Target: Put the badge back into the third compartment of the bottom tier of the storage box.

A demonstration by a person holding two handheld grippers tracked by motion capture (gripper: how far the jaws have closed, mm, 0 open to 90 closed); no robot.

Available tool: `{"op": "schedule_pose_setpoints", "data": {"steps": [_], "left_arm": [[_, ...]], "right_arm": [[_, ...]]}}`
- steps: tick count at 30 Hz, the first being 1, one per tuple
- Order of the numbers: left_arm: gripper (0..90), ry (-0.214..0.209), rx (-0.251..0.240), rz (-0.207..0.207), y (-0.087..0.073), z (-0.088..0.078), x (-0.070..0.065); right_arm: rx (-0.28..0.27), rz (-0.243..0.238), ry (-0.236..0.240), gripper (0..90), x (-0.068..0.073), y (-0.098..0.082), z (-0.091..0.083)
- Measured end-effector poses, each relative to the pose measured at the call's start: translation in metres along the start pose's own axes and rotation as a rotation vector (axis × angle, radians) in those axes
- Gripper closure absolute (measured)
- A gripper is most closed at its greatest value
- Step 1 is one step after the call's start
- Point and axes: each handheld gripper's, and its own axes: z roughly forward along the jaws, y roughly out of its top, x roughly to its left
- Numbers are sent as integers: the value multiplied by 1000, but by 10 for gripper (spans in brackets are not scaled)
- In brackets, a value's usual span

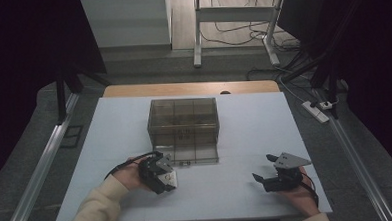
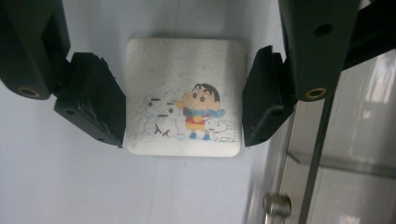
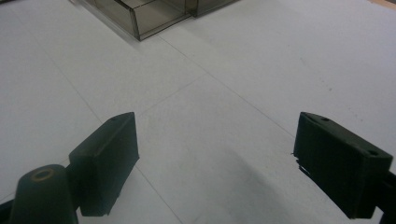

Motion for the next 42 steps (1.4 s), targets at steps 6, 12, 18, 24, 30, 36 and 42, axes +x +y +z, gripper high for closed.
{"op": "schedule_pose_setpoints", "data": {"steps": [6,12,18,24,30,36,42], "left_arm": [[330,33,-32,-45,1,-7,2],[329,52,-82,-95,3,-13,5],[329,45,-157,-112,2,-23,6],[329,102,-224,-163,3,-30,8],[329,167,-279,-210,6,-35,9],[329,195,-309,-226,6,-39,10],[329,211,-334,-243,10,-42,12]], "right_arm": [[-2,2,-1,138,0,0,0],[2,-2,-6,138,0,0,-1],[1,-3,-6,137,0,0,-1],[-4,2,-4,138,0,0,0],[-3,-1,-3,138,0,0,0],[2,0,-2,137,0,0,1],[4,-1,-4,138,0,0,1]]}}
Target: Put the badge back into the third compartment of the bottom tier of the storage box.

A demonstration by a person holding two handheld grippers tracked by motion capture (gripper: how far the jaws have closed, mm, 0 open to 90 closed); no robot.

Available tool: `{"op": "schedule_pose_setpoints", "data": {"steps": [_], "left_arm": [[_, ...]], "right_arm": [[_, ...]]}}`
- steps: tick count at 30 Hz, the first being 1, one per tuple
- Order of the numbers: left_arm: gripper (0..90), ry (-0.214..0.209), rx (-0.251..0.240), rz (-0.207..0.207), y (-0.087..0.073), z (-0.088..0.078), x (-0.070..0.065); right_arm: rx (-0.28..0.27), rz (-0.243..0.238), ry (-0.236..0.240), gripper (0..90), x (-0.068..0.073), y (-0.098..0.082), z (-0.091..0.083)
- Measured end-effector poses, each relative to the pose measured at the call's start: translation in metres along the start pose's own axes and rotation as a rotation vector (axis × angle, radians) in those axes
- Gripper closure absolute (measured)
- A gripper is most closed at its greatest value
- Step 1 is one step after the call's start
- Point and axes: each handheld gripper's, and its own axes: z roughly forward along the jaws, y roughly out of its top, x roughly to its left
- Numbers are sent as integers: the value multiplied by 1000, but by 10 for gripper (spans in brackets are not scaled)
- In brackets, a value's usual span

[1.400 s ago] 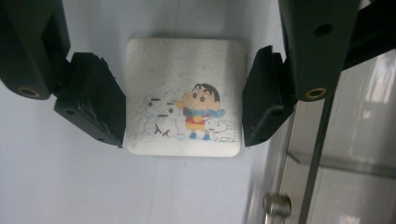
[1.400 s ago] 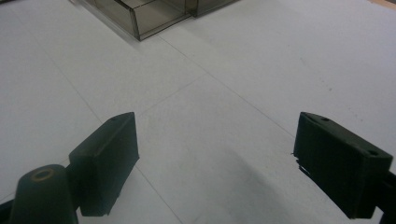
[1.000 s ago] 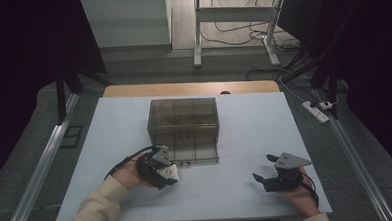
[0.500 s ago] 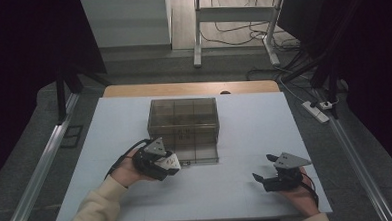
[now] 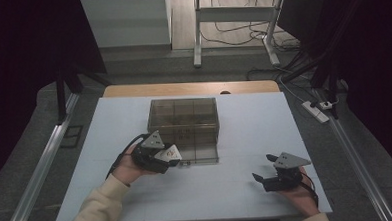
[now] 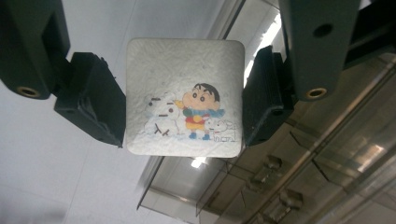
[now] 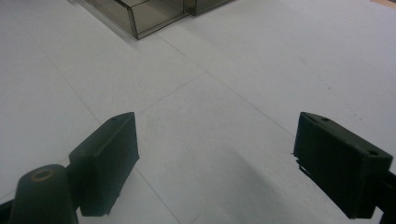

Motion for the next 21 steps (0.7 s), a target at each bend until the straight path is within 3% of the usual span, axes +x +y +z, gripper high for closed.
{"op": "schedule_pose_setpoints", "data": {"steps": [10,21], "left_arm": [[329,22,-27,-20,7,2,4],[329,27,-47,-14,9,2,4]], "right_arm": [[0,-1,0,138,0,0,0],[2,-2,0,138,0,0,0]]}}
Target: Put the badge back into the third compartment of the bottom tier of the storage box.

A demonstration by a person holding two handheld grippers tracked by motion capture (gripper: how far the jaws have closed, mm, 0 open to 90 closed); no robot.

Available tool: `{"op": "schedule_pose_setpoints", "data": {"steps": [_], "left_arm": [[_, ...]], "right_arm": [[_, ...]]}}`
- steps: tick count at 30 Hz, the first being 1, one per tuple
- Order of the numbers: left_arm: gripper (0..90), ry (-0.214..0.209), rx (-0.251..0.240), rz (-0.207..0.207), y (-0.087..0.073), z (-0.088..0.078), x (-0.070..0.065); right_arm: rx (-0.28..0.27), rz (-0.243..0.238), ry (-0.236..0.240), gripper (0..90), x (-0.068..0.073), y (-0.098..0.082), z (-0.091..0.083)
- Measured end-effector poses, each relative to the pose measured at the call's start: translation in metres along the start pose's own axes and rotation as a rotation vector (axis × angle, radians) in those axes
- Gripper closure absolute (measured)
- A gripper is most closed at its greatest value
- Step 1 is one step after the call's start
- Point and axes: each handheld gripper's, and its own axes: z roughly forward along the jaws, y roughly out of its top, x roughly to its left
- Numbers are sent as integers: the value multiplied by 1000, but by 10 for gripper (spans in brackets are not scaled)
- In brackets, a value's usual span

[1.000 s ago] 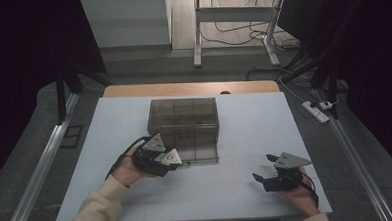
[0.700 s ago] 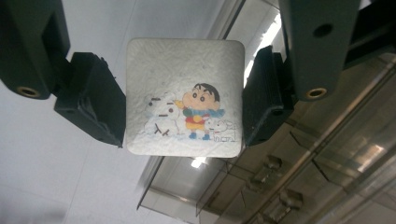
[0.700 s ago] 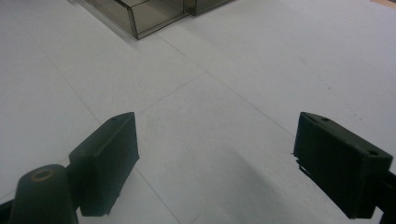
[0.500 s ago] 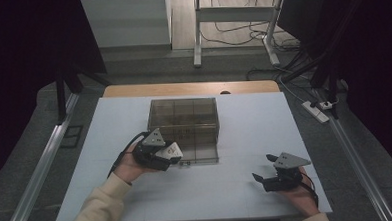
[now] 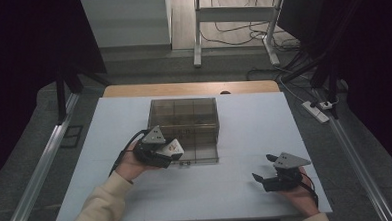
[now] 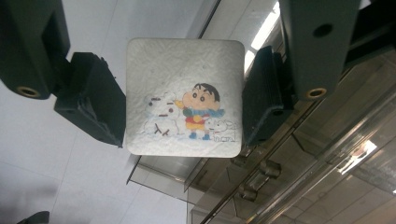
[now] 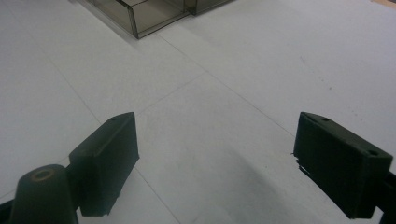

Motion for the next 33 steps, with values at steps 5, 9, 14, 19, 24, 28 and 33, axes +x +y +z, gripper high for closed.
{"op": "schedule_pose_setpoints", "data": {"steps": [5,9,14,19,24,28,33], "left_arm": [[329,-8,-5,14,4,2,-1],[329,-10,-14,13,7,4,0],[329,-12,-23,16,10,6,-1],[329,-8,-33,21,14,8,-2],[329,-10,-39,23,17,11,-2],[329,-11,-40,28,21,13,-2],[329,-3,-51,22,24,15,-2]], "right_arm": [[2,-1,-3,138,0,0,0],[3,1,-4,138,0,0,0],[0,1,-3,138,0,0,0],[-3,0,0,138,0,1,0],[-5,1,0,138,0,1,0],[-6,0,0,138,0,1,1],[-5,1,-2,138,0,1,0]]}}
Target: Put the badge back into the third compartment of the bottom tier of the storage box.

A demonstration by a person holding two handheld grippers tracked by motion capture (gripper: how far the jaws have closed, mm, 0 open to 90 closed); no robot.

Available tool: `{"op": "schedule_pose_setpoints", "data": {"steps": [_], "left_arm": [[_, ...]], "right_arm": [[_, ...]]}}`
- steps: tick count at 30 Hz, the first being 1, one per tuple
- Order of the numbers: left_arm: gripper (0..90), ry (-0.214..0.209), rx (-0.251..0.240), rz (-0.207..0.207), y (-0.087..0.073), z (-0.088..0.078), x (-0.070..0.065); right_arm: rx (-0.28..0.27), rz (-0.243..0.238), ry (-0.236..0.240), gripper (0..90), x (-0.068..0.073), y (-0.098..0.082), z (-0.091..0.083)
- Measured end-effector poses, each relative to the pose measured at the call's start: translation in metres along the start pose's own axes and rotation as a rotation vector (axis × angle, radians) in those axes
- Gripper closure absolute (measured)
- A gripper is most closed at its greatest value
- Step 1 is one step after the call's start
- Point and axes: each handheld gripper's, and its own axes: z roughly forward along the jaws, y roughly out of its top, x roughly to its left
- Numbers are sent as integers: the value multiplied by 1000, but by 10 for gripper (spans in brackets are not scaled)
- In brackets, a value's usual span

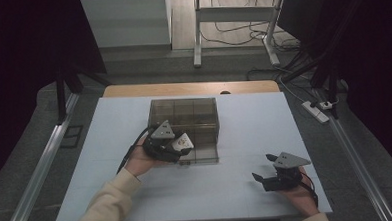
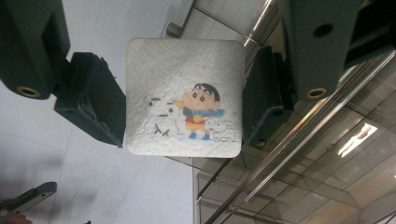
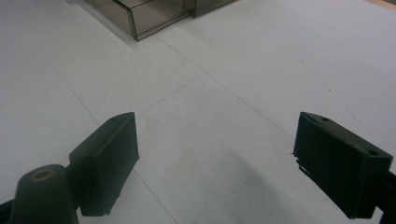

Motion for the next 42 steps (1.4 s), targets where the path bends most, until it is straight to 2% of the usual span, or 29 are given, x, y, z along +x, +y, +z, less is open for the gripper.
{"op": "schedule_pose_setpoints", "data": {"steps": [24,42], "left_arm": [[329,-36,0,30,17,19,-1],[329,-75,31,69,21,47,-6]], "right_arm": [[9,-5,-3,138,1,0,2],[7,-8,1,138,1,0,1]]}}
